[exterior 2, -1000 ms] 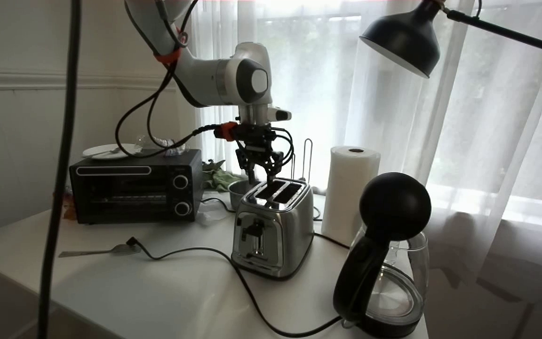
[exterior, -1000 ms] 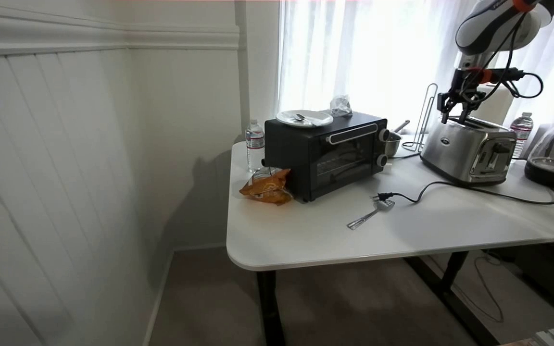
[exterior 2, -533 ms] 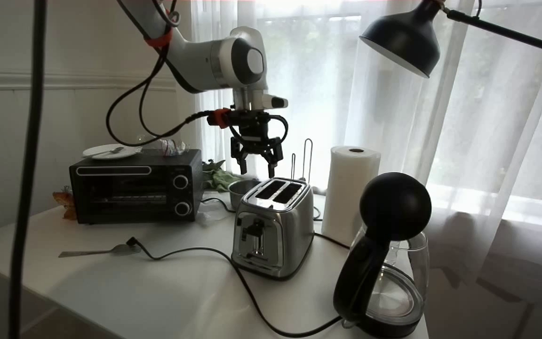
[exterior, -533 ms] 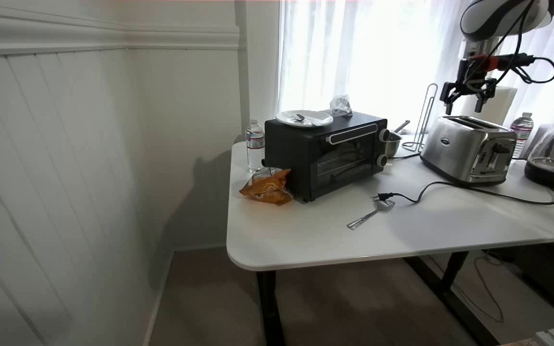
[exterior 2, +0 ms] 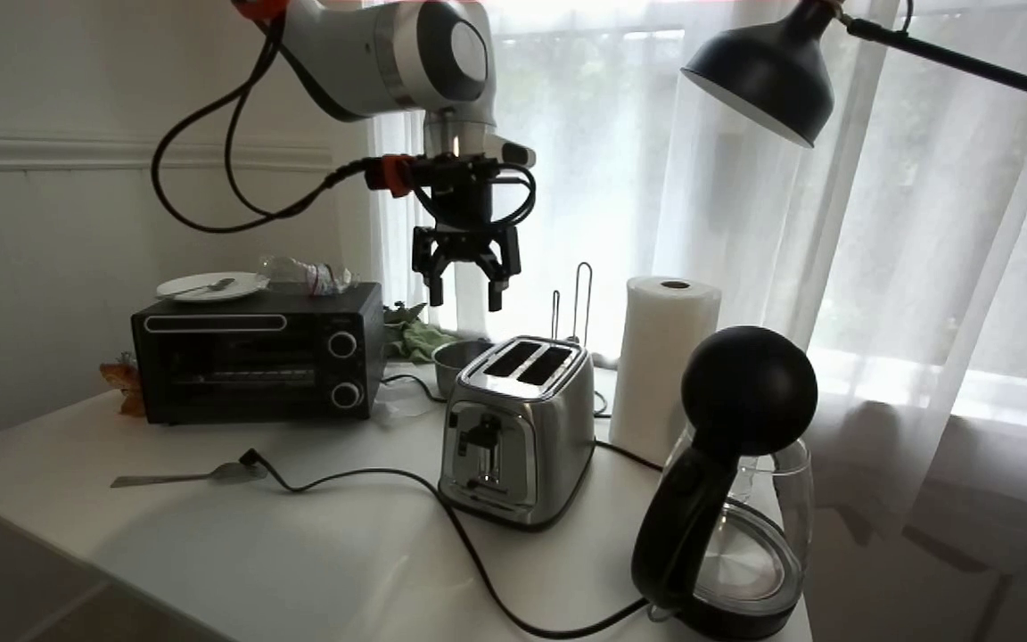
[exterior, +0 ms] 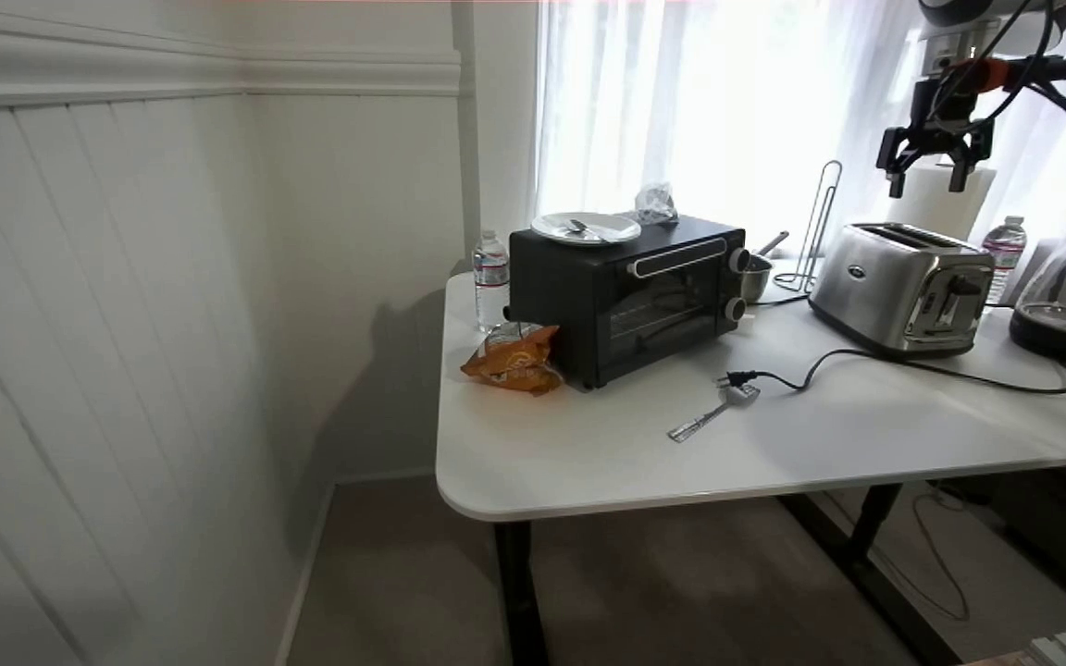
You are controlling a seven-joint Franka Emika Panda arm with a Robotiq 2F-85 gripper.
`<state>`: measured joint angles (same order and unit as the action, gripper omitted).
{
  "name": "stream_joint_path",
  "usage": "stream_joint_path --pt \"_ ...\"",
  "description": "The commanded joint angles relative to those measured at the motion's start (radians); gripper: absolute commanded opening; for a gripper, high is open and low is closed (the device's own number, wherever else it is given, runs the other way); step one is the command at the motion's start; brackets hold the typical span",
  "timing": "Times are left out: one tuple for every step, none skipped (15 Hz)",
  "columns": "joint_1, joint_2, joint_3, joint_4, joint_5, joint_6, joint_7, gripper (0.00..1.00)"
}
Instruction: Turn the toaster to have its cord facing the paper towel holder
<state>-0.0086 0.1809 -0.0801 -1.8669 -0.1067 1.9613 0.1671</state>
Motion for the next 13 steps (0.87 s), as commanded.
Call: stream_joint_path --pt "-0.019 -0.116 0.014 -0.102 0.056 0.01 -0.06 1.0" --pt "-0.02 -0.134 0.014 -0.115 0.066 0.006 -0.074 1.0" --pt "-0.02 -0.146 0.015 -0.124 0.082 0.003 -0.097 1.0" --pt "-0.019 -0.155 0.016 -0.131 0.09 -0.003 -0.11 1.0" --pt "-0.017 -0.165 0.017 -0.141 0.099 -0.003 -0.125 1.0" --pt "-0.015 -0.111 0.014 -0.085 0.067 -0.003 -0.085 1.0" --pt "-0.015 -0.117 0.014 -0.09 0.068 -0.003 -0.088 1.0" --pt "-0.015 -0.116 0.014 -0.09 0.068 -0.003 -0.088 1.0" --pt "-0.015 -0.114 0.014 -0.09 0.068 -0.003 -0.088 1.0" --pt "-0.015 -0.11 0.014 -0.089 0.068 -0.002 -0.087 1.0" --pt "-0.015 -0.109 0.014 -0.089 0.068 -0.002 -0.087 1.0" --pt "-0.015 -0.108 0.014 -0.089 0.068 -0.002 -0.087 1.0" --pt "-0.015 -0.108 0.014 -0.089 0.068 -0.002 -0.087 1.0"
